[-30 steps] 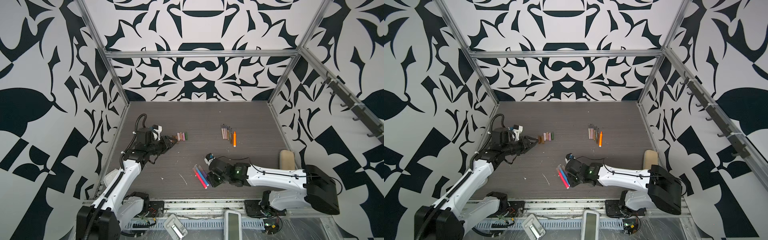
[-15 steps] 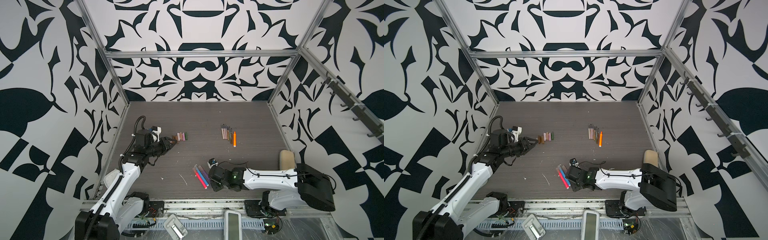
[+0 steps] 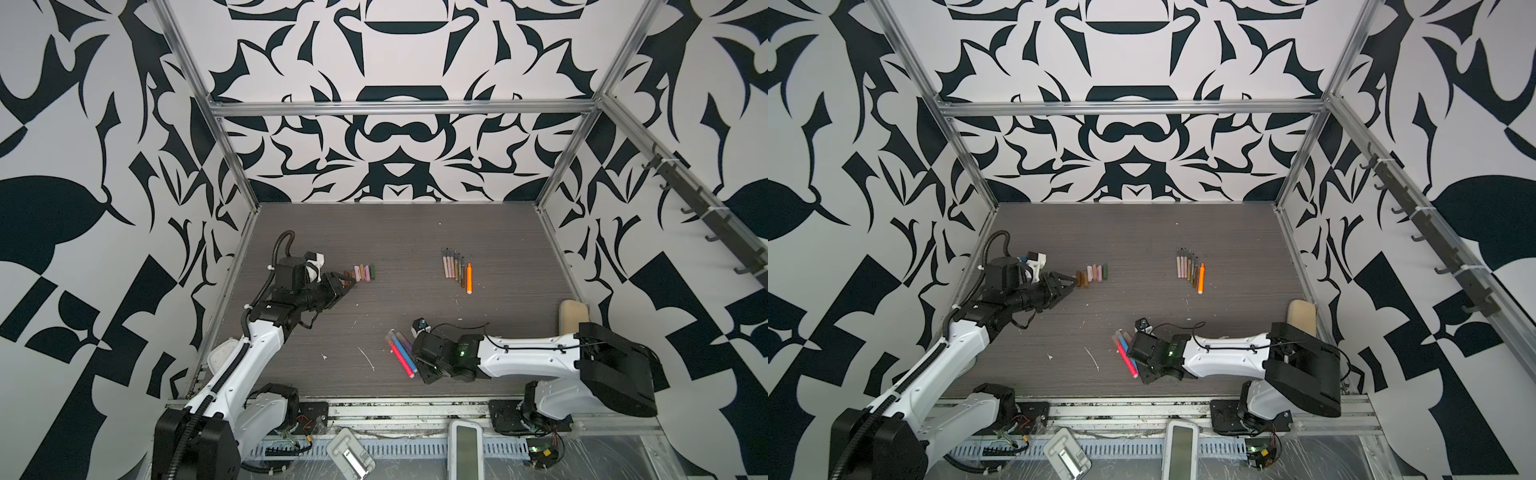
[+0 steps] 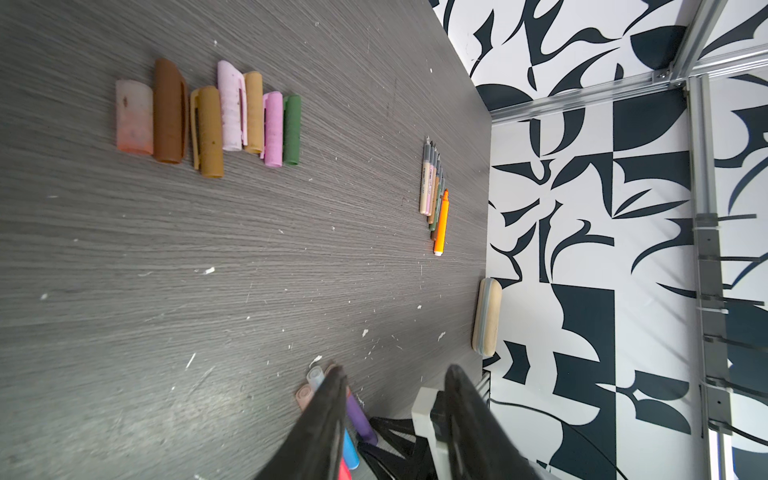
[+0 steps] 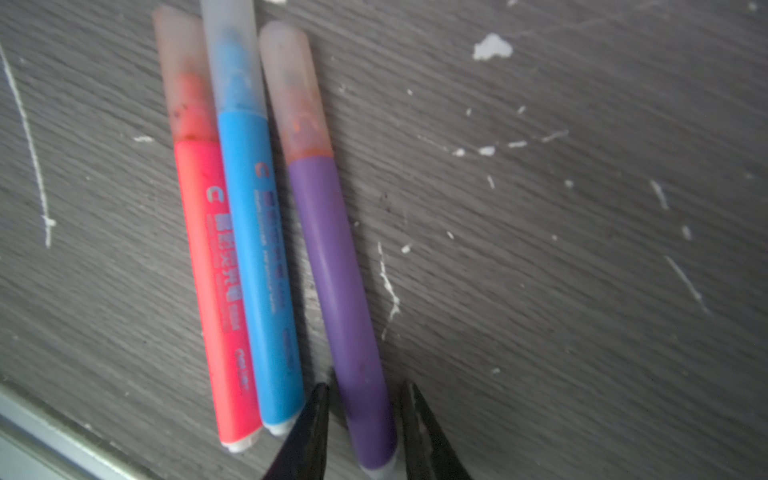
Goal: Open the pen caps
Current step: 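Grasp the purple felt marker with the right gripper while the left returns, then lift the purple marker toward the left gripper while the left reaches toward it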
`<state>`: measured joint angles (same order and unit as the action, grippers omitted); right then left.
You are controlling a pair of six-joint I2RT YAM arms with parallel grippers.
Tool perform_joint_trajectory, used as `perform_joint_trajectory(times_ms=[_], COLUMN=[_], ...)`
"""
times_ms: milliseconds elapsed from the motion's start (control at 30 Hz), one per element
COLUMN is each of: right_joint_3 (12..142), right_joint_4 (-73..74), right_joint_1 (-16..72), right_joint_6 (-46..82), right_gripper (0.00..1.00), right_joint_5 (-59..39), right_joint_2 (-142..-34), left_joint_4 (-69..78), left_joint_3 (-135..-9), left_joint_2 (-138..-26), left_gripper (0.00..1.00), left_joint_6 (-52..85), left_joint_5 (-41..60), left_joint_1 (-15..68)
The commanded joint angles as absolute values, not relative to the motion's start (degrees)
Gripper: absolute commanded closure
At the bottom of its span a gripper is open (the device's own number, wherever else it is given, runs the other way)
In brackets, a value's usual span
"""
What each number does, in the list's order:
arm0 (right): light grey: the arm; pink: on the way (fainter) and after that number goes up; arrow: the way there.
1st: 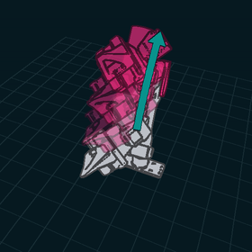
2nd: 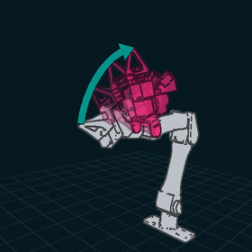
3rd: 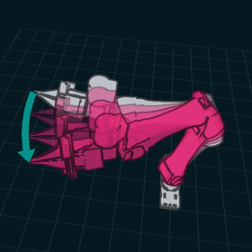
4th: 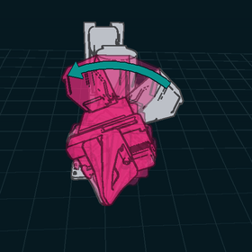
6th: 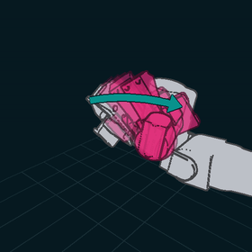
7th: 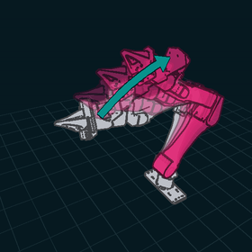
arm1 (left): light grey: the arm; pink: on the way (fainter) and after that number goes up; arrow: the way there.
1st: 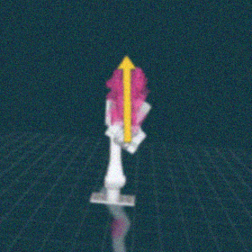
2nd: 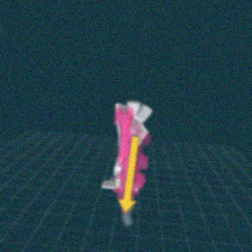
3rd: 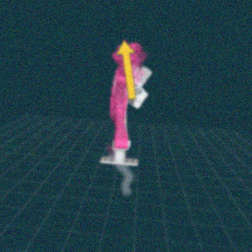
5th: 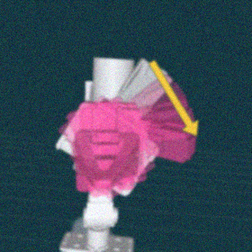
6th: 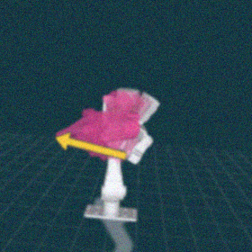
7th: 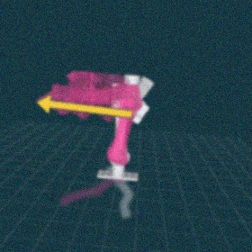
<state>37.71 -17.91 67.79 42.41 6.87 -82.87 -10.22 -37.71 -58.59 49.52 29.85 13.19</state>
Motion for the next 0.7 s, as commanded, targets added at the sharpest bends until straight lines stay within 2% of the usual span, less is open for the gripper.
perform_joint_trajectory(times_ms=[0,100,267,367,667], right_joint_3=[38.47,37.65,37.00,37.18,36.34], right_joint_4=[-19.26,-19.07,-20.89,-22.35,-19.02], right_joint_1=[66.51,64.35,60.98,58.98,55.06], right_joint_6=[40.94,40.50,38.34,36.96,38.36], right_gripper=[0.70,0.80,0.89,0.94,1.00], right_joint_5=[6.80,5.47,5.06,3.65,-4.11], right_joint_2=[-83.94,-83.28,-78.98,-76.06,-66.38], left_joint_4=[-8.38,-7.82,-6.92,-4.32,2.67], left_joint_3=[-37.62,-37.61,-38.45,-38.60,-45.36], left_joint_2=[-58.96,-59.85,-62.93,-65.92,-80.17], left_gripper=[0.58,0.58,0.56,0.51,0.47], left_joint_6=[50.65,51.32,52.07,53.39,57.07], left_joint_5=[29.01,27.89,25.22,24.02,22.05], left_joint_1=[14.11,16.48,22.35,26.02,37.75])
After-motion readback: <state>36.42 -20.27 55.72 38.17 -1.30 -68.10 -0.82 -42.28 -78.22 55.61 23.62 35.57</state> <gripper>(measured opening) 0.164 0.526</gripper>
